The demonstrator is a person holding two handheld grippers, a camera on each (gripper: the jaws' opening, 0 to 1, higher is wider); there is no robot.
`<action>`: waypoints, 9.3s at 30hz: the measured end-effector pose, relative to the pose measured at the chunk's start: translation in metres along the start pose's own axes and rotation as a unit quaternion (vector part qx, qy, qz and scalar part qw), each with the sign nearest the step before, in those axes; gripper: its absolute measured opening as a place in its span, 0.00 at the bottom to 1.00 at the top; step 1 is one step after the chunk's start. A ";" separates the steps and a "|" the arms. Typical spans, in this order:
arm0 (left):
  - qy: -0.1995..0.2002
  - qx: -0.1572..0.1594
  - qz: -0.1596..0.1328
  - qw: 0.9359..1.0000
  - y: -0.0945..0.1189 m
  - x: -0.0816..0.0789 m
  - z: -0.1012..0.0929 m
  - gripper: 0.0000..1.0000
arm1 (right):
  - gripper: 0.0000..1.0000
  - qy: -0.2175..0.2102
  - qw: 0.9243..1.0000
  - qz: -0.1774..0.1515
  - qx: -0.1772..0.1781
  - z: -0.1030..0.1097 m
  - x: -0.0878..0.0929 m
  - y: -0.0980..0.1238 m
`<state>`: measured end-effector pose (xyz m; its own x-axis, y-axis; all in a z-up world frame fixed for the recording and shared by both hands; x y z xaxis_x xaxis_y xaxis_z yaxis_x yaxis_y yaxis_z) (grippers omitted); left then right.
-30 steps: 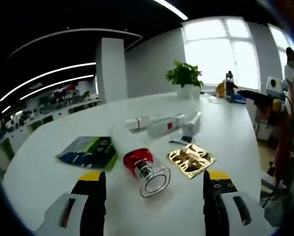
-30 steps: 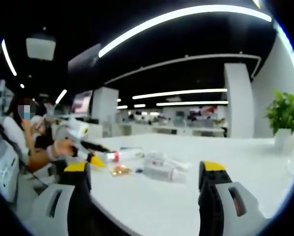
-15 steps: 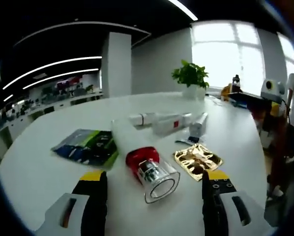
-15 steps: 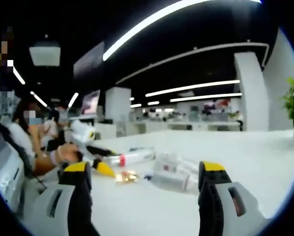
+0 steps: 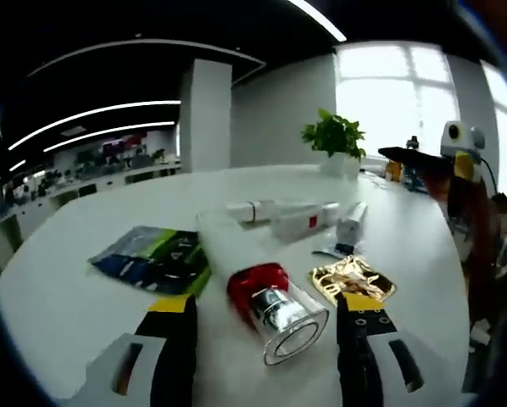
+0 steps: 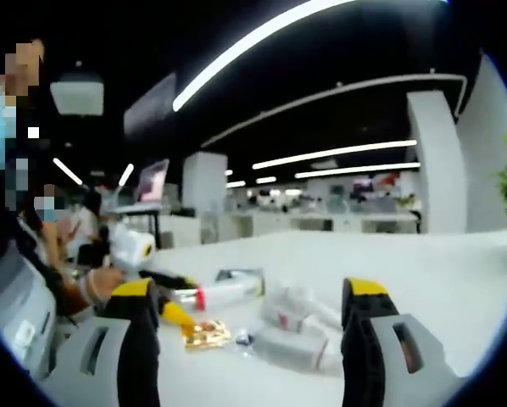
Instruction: Arrange the skincare products in the storage area until every visible bottle or jar stands upright without overlapping.
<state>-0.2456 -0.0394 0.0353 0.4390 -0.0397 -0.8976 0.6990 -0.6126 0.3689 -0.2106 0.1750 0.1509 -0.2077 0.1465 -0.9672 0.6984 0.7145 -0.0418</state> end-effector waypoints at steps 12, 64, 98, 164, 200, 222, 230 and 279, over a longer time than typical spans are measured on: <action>-0.037 -0.021 -0.011 0.999 0.005 -0.001 -0.003 0.45 | 0.86 -0.009 1.000 0.001 -0.007 -0.005 -0.006 -0.007; -0.086 0.029 0.226 0.970 0.038 -0.110 -0.019 0.30 | 0.92 0.047 0.980 0.073 -0.181 0.037 0.027 -0.102; -0.077 0.069 0.208 0.973 -0.030 -0.147 -0.051 0.31 | 0.89 -0.048 0.986 0.072 -0.144 0.036 0.045 -0.173; 0.025 0.053 -0.275 0.960 0.020 -0.193 0.050 0.85 | 0.30 -0.068 0.977 0.116 -0.163 0.035 0.050 -0.188; 0.089 0.025 -0.206 0.974 -0.012 -0.139 0.079 0.86 | 0.30 -0.046 0.995 0.081 0.024 -0.107 0.044 -0.176; 0.058 0.028 -0.168 0.984 -0.024 -0.125 0.070 0.85 | 0.30 -0.024 0.986 0.122 0.111 -0.157 0.079 -0.169; 0.051 0.026 -0.168 0.984 -0.025 -0.125 0.069 0.85 | 0.30 -0.027 0.982 0.146 0.115 -0.161 0.089 -0.171; 0.047 0.020 -0.153 0.987 -0.030 -0.117 0.070 0.84 | 0.48 -0.095 0.965 0.245 -0.018 -0.153 0.121 -0.132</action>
<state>-0.3575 -0.0720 0.1121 0.2624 0.2233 -0.9388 0.7843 -0.6161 0.0727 -0.4326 0.2032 0.0782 0.2738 0.3475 -0.8968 0.6553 0.6151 0.4384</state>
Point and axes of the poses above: the point that each gripper's makers call its tool centre point, and the gripper's own axes: y roughly backward along the fingers, z roughly to its left, x roughly out of its underside, the point moved 4 cm from there along y, roughly backward along the fingers, and after that the axes turned 12 degrees about y, right-handed, at the moved point
